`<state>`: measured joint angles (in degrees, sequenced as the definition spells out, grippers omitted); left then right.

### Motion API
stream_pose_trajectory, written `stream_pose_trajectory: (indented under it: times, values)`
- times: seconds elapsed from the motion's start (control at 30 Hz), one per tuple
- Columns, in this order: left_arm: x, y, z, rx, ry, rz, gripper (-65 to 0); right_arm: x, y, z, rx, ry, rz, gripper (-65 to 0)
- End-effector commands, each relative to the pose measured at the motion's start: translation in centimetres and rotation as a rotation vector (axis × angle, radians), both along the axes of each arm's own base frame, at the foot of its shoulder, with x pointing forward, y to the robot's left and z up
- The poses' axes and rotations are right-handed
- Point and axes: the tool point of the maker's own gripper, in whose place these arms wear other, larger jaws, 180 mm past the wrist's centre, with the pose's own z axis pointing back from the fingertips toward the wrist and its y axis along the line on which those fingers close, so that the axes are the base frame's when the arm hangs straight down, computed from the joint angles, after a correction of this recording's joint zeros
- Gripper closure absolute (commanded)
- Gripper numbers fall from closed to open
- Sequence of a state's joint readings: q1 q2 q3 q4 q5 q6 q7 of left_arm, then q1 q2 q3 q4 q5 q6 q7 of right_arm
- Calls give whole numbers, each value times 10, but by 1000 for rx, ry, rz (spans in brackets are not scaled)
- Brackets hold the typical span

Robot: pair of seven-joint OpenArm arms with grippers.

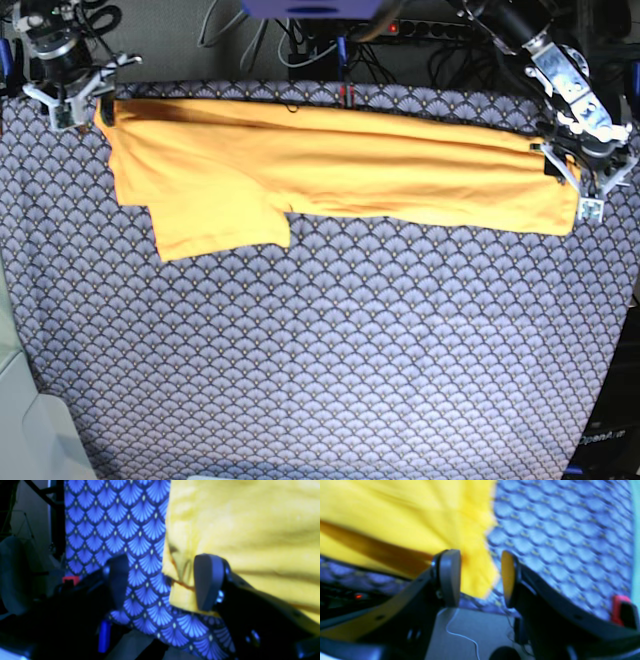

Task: Fold the T-shirt properly
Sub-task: 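Release the hem and raise the right gripper off the shirt, then lower the right gripper onto the sleeve end and pinch it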

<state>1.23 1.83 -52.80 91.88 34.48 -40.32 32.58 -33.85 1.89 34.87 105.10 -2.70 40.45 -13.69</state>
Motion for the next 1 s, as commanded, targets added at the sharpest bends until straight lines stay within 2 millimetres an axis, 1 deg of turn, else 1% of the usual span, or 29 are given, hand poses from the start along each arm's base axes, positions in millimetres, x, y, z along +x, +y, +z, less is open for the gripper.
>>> stream_pose_trajectory:
  times: [0.0,0.07,0.17,0.27,0.3,0.43,0.57,0.63,0.73,0.8,0.9,0.97]
  values:
    - [7,7,14,29,-42,-1,-404,7,-6,13,-12,-51,-7,-275]
    - [6,7,14,29,-39,-1,-405,7,-16,17,-32,-58,-24,-277]
    - [6,6,13,25,-39,-1,-405,22,-26,28,-68,-91,-13,-277]
    - [6,6,13,25,-39,-1,-406,46,-32,39,-93,-128,-1,-277]
    - [6,5,12,23,-38,0,-406,55,-35,44,-108,-134,-1,-277]
    - [6,5,12,22,-36,1,-406,109,-26,55,-165,-104,85,-278]
    - [4,4,8,16,-26,2,-406,163,-1,59,-188,-58,176,-278]
    - [4,0,5,4,-25,2,-406,185,14,51,-162,-37,211,-278]
    - [3,-6,2,-7,-23,3,-405,202,26,33,-120,5,240,-278]
    - [4,-8,3,-9,-27,3,-405,209,30,17,-89,48,250,-278]
    - [3,-9,0,-17,-21,3,-405,218,35,-1,-40,76,255,-278]
    - [3,-9,-1,-18,-19,4,-405,219,37,-10,-13,86,256,-278]
